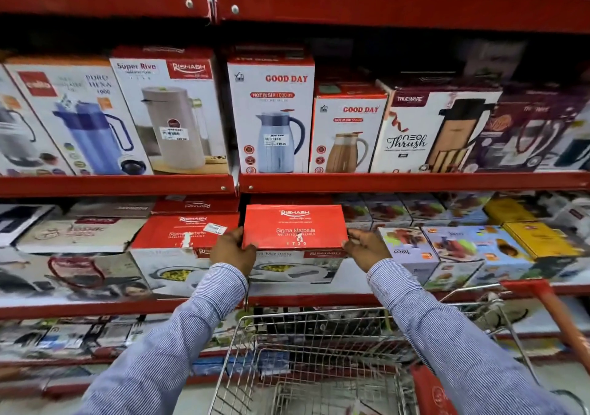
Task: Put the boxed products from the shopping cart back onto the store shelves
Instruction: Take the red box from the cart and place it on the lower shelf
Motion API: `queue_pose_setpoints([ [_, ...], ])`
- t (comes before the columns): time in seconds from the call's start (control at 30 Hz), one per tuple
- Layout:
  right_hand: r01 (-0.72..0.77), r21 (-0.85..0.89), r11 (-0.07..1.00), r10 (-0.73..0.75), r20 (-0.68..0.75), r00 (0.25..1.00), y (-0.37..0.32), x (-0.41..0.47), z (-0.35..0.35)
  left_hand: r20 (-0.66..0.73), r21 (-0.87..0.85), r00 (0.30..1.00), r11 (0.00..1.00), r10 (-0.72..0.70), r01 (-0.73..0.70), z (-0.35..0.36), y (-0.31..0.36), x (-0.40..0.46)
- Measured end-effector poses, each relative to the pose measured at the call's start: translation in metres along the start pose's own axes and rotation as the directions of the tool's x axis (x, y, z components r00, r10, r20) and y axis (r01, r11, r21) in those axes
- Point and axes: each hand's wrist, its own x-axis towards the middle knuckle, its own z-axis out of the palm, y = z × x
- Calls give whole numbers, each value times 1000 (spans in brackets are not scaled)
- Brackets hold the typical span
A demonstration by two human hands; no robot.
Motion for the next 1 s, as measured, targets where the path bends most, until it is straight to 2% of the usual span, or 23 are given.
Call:
queue_pose_setpoints([
  [0.17, -11, -133, 991, 11, 0, 1000, 43, 33, 12, 11, 41, 999, 998, -37, 36, 13, -9, 1],
  [0.4, 2, -119, 993, -4, -18, 1000, 53, 45, 20, -13, 99, 1000, 995, 3, -2, 21, -15, 6],
  [0.57, 7, -124, 992, -18, -91, 996, 36, 35, 25, -61, 193, 990, 975, 126, -112, 21, -20, 6],
  [0.67, 14, -121, 993, -25, -89, 996, 37, 36, 27, -77, 263, 970, 943, 231, -204, 23, -19, 2],
  [0.83, 27, -73, 997, -34, -86, 996, 42, 16, 21, -17, 360, 943, 882, 332, -304, 29, -13, -15],
  [1.0, 13, -65, 998, -18, -73, 997, 93, -24, 15, 138, 368, 897, 819, 420, -440, 58, -34, -49],
])
